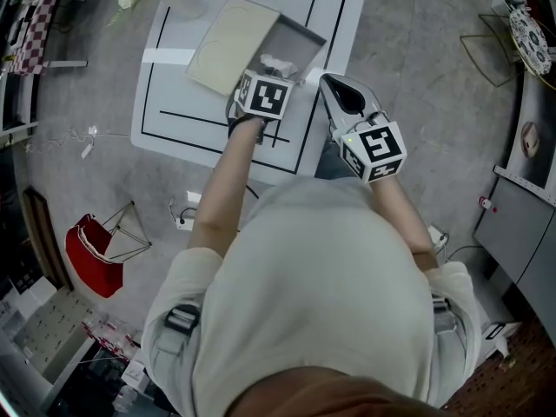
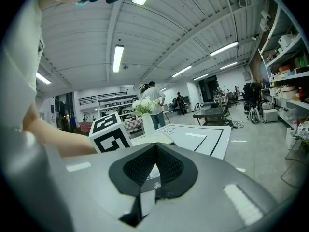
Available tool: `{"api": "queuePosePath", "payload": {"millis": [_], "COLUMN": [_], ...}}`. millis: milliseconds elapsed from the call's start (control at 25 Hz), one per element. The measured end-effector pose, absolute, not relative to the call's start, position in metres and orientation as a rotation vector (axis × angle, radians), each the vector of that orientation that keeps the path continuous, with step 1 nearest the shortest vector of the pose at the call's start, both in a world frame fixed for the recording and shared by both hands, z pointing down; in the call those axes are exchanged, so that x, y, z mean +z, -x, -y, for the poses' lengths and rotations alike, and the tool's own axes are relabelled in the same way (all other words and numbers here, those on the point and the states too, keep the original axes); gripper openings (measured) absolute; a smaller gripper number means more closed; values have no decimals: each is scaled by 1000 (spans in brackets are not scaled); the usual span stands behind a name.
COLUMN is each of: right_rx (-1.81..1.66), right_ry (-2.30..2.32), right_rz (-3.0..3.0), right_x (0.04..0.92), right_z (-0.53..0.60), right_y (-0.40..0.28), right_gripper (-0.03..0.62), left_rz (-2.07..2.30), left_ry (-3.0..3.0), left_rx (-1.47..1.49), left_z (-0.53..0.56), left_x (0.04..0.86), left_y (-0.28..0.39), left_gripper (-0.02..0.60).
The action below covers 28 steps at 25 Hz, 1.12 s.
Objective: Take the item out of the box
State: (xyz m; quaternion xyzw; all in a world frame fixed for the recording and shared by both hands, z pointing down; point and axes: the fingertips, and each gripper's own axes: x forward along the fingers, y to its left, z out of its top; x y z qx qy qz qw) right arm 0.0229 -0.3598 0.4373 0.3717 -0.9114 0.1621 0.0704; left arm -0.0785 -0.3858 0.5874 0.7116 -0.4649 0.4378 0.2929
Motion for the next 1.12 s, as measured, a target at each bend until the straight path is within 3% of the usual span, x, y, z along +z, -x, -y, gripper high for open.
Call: {"api": "queuePosePath", "payload": {"millis": [1120], "right_rx": [387], "right_ry": [-1211], "right_rz": [2728], "right_x": [433], "right_z": [267], "right_y": [17], "right_gripper": [-9], "left_rz": [1377], "left_ry": [-2222], "left_rx": [764], "left_z": [316], "left_x": [478], "left_y": [97], "left_gripper": [12]}}
